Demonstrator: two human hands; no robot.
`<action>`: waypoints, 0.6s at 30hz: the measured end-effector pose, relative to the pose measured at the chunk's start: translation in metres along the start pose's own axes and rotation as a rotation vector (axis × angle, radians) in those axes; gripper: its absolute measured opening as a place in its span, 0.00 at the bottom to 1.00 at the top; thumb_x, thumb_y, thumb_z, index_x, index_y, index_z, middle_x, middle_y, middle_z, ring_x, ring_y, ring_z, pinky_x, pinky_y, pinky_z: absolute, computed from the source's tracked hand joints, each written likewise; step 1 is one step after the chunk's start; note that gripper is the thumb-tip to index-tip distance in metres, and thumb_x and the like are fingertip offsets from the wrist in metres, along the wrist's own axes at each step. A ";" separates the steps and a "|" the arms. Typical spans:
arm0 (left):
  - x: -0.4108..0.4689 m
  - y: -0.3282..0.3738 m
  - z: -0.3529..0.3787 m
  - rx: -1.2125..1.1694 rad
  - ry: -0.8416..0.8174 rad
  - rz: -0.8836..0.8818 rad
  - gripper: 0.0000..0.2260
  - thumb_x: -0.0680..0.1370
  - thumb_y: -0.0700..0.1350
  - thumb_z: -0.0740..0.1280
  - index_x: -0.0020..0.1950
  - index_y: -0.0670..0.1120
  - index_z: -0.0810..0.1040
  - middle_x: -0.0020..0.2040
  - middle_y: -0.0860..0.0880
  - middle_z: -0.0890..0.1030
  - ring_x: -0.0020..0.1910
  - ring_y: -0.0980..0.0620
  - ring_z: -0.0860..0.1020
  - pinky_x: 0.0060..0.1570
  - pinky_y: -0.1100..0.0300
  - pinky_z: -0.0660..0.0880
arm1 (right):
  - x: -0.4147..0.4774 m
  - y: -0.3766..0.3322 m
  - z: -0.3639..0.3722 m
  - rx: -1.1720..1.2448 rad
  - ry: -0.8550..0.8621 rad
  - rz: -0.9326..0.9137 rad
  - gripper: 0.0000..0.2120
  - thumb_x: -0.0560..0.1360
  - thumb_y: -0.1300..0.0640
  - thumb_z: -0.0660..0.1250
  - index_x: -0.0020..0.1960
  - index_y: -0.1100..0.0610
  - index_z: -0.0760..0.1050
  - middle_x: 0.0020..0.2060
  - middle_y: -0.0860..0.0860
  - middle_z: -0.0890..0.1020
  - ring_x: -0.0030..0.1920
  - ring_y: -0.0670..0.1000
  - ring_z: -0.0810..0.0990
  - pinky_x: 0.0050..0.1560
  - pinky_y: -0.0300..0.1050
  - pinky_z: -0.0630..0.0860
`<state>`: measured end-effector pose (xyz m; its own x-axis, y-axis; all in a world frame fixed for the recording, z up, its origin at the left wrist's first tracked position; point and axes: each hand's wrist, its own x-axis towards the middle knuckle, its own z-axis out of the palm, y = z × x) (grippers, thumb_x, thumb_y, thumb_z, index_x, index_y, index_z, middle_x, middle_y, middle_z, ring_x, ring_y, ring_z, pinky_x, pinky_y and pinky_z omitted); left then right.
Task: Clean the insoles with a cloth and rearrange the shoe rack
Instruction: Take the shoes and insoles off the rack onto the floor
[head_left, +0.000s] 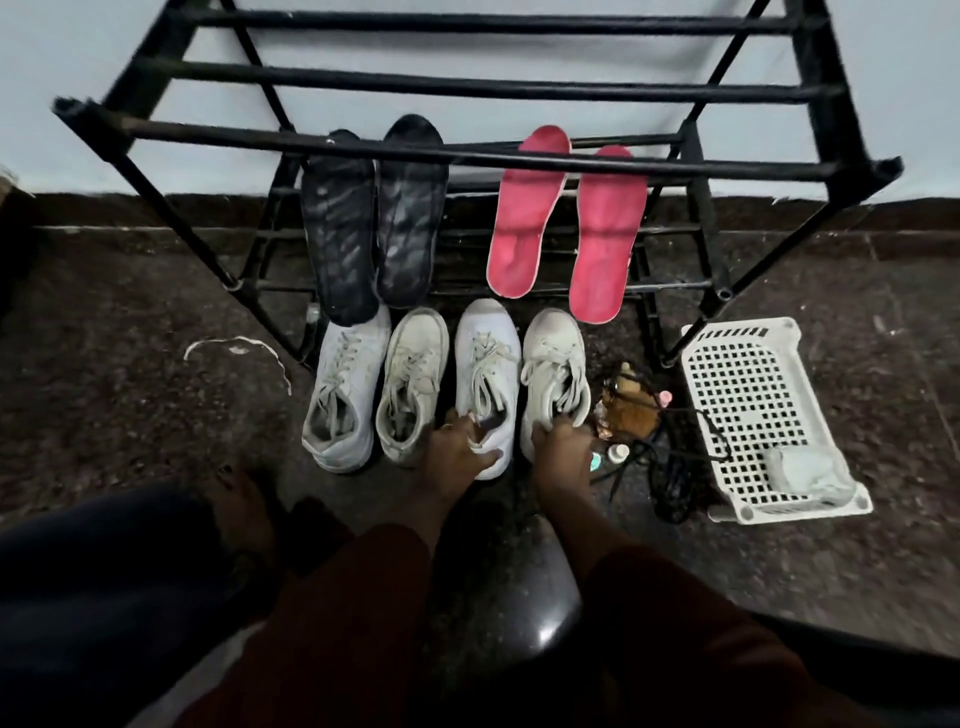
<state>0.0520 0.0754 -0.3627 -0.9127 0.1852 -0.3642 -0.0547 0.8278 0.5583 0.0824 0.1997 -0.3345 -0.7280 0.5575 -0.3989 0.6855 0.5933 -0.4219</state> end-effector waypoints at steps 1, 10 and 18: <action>0.003 0.000 0.004 0.011 -0.023 -0.026 0.23 0.69 0.52 0.75 0.57 0.39 0.79 0.52 0.40 0.80 0.52 0.41 0.79 0.50 0.56 0.69 | 0.003 0.000 0.002 -0.015 -0.009 0.018 0.13 0.78 0.57 0.60 0.57 0.65 0.74 0.53 0.66 0.74 0.50 0.64 0.77 0.50 0.49 0.70; 0.026 0.009 0.013 0.153 -0.148 -0.097 0.25 0.71 0.53 0.73 0.59 0.37 0.74 0.64 0.40 0.69 0.58 0.42 0.75 0.53 0.55 0.70 | 0.021 0.000 0.021 -0.136 -0.124 0.058 0.14 0.77 0.65 0.55 0.58 0.65 0.74 0.54 0.64 0.77 0.57 0.62 0.76 0.55 0.51 0.73; 0.020 0.016 -0.062 0.092 0.350 0.133 0.18 0.73 0.60 0.66 0.37 0.46 0.79 0.33 0.47 0.81 0.34 0.46 0.80 0.33 0.60 0.71 | -0.003 -0.054 0.000 -0.277 0.263 -0.240 0.05 0.68 0.60 0.68 0.40 0.62 0.79 0.35 0.58 0.81 0.37 0.59 0.81 0.43 0.52 0.77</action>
<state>0.0076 0.0597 -0.3146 -0.9933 0.1157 -0.0080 0.0956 0.8556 0.5087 0.0480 0.1661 -0.3109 -0.8666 0.4924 -0.0812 0.4970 0.8370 -0.2288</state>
